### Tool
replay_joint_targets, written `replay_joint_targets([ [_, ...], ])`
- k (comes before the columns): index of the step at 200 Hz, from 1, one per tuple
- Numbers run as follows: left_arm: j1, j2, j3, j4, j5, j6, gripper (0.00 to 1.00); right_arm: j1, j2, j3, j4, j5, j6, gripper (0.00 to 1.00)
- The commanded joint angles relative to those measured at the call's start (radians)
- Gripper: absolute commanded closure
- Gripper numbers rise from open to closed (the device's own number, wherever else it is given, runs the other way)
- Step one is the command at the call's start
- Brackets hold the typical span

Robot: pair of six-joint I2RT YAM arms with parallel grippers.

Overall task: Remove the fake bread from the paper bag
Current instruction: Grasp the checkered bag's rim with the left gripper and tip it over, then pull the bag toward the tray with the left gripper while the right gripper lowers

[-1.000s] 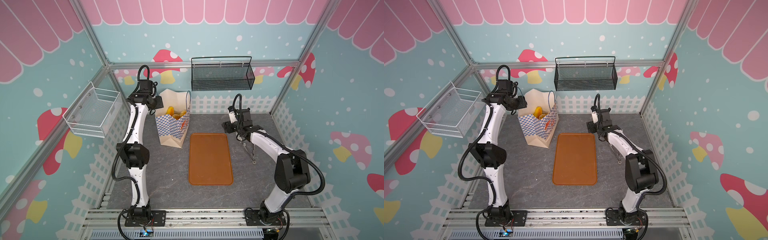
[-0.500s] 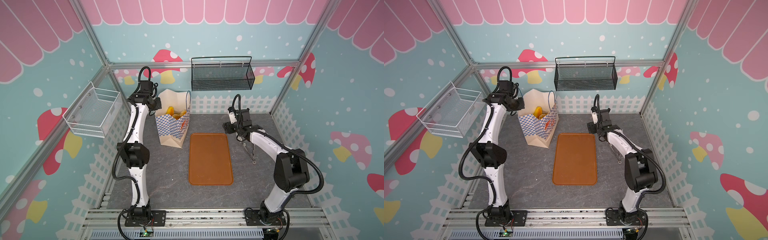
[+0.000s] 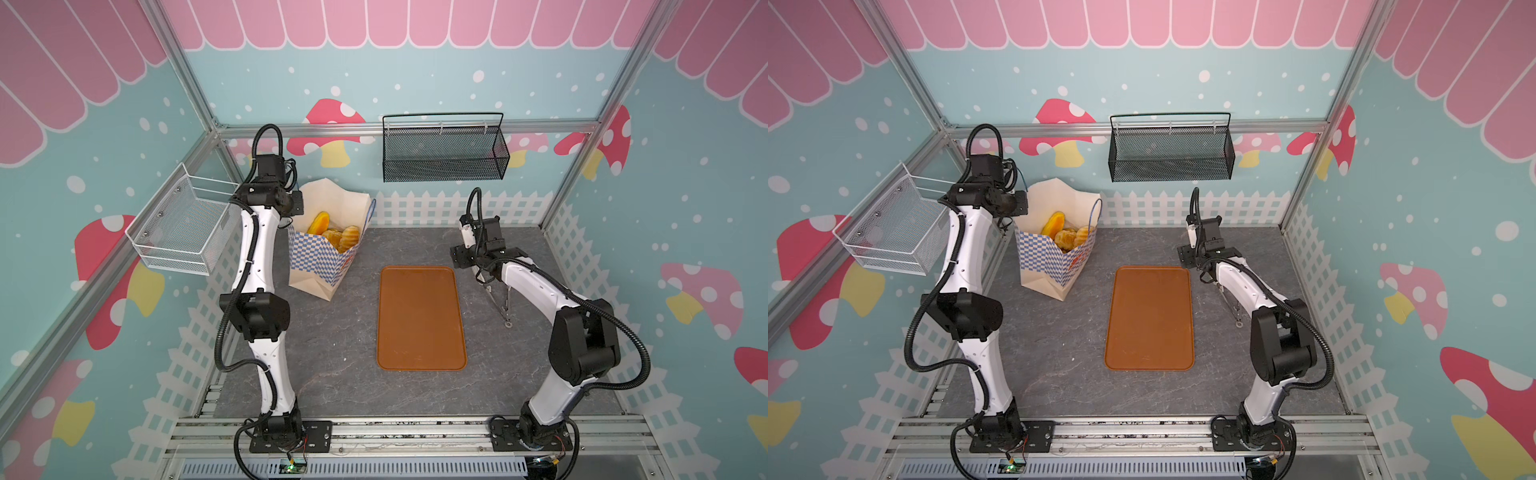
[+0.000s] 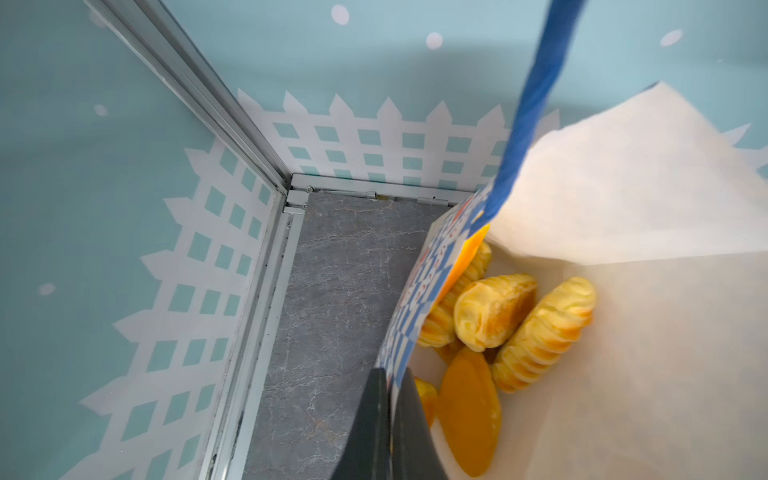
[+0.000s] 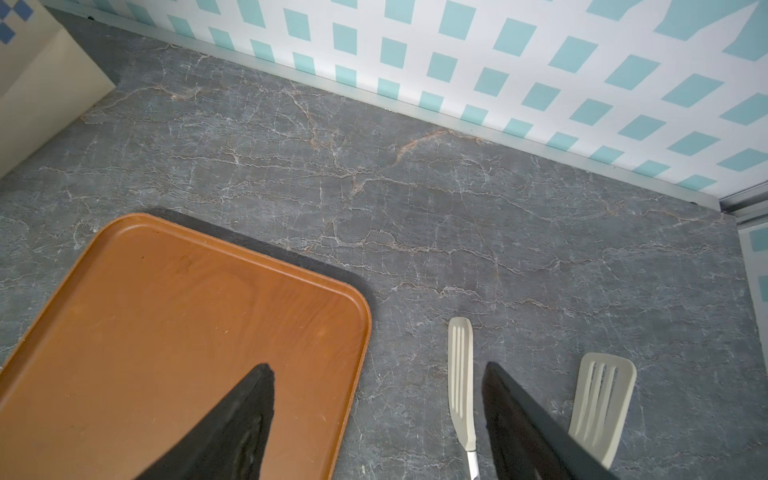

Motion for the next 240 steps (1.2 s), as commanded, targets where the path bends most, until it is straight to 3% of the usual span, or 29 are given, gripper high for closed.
replay_joint_targets([
  [1, -0.006, -0.098, -0.013, 0.031, -0.023, 0.053, 1.0, -0.006, -0.045, -0.004, -0.033, -0.014, 0.014, 0.2],
  [41, -0.126, -0.173, -0.171, 0.069, -0.144, 0.113, 1.0, -0.006, -0.059, -0.068, -0.031, -0.077, 0.047, 0.21],
  [57, -0.173, -0.197, -0.267, 0.089, -0.184, 0.113, 1.0, -0.005, -0.062, -0.099, -0.023, -0.129, 0.063, 0.26],
  [93, -0.233, -0.251, -0.438, 0.117, -0.181, 0.082, 1.0, 0.002, -0.059, -0.177, 0.004, -0.189, 0.084, 0.34],
  [126, -0.259, -0.365, -0.616, 0.217, -0.133, 0.073, 1.0, 0.001, -0.057, -0.205, -0.026, -0.098, 0.079, 0.34],
  [149, -0.289, -0.456, -0.738, 0.305, -0.087, 0.096, 1.0, 0.001, -0.054, -0.202, -0.031, -0.117, 0.073, 0.35],
  [195, -0.324, -0.541, -0.828, 0.354, -0.077, 0.104, 1.0, 0.001, -0.019, -0.233, 0.002, -0.224, 0.122, 0.38],
  [240, -0.356, -0.617, -0.988, 0.418, -0.056, 0.084, 1.0, 0.001, -0.049, -0.265, -0.021, -0.152, 0.115, 0.38],
])
